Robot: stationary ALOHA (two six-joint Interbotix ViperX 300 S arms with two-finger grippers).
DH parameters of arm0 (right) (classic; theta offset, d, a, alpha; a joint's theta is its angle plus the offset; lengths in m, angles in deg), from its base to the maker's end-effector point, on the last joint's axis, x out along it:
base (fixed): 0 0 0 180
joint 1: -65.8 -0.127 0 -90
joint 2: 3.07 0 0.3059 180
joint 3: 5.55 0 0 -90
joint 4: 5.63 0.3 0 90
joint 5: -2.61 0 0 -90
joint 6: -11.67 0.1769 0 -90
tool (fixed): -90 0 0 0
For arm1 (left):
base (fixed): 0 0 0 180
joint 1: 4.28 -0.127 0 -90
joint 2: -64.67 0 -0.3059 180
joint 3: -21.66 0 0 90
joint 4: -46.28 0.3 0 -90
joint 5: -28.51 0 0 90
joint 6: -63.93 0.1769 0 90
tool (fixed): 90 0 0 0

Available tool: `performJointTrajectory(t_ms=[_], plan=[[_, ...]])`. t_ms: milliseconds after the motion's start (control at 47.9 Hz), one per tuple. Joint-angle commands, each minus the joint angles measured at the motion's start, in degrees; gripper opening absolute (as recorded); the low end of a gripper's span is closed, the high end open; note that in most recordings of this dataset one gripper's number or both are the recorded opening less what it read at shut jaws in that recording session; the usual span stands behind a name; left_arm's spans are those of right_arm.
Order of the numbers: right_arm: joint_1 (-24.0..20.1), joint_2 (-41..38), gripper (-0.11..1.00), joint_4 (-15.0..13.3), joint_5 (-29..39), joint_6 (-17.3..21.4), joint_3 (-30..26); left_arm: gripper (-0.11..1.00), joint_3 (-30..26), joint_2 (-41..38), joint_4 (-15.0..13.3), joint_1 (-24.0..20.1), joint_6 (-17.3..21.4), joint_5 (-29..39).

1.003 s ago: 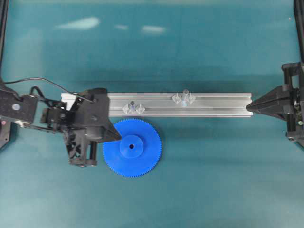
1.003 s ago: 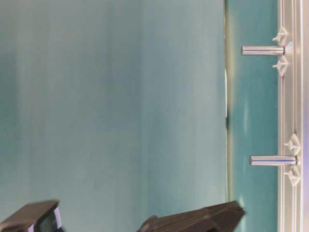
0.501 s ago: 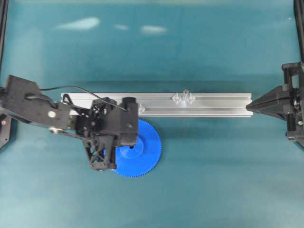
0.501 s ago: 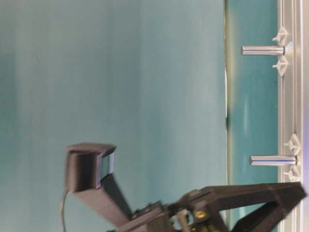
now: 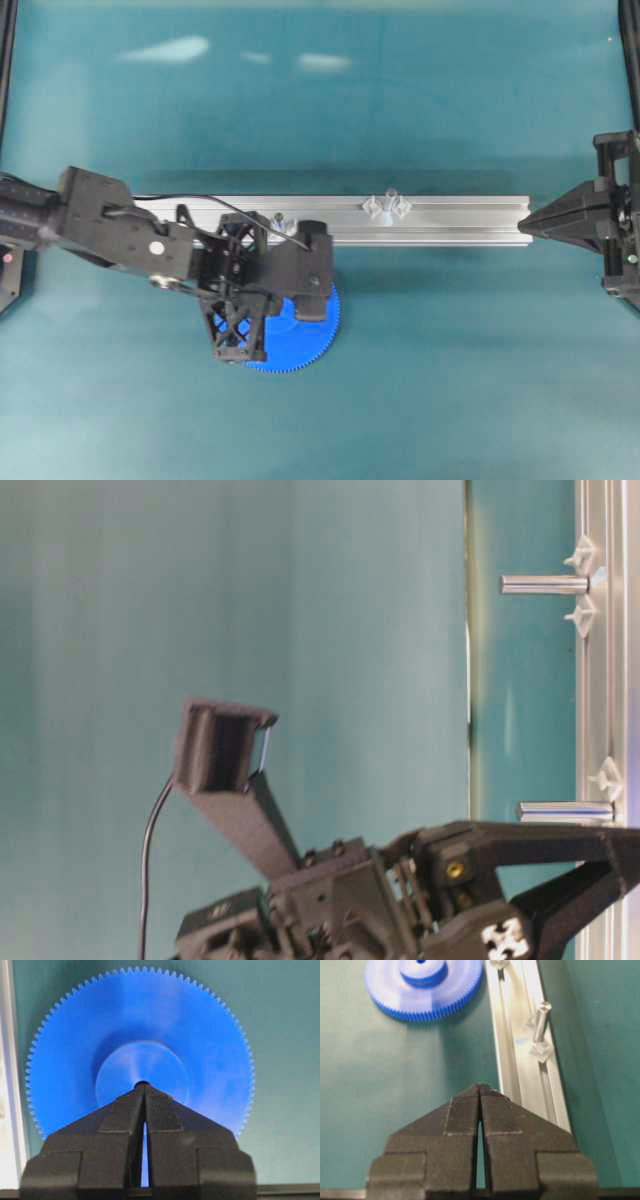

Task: Insert the large gear onto the shaft.
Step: 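Lower the open left gripper around the gear hub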

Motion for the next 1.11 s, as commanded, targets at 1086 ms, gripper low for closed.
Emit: performJointTrajectory(t_ms=[1086], plan=[[0.09, -0.18, 0.03, 0.09, -0.18, 0.53, -0.79, -0.01, -7.29, -4.31, 0.35, 0.35, 3.08, 8.61]])
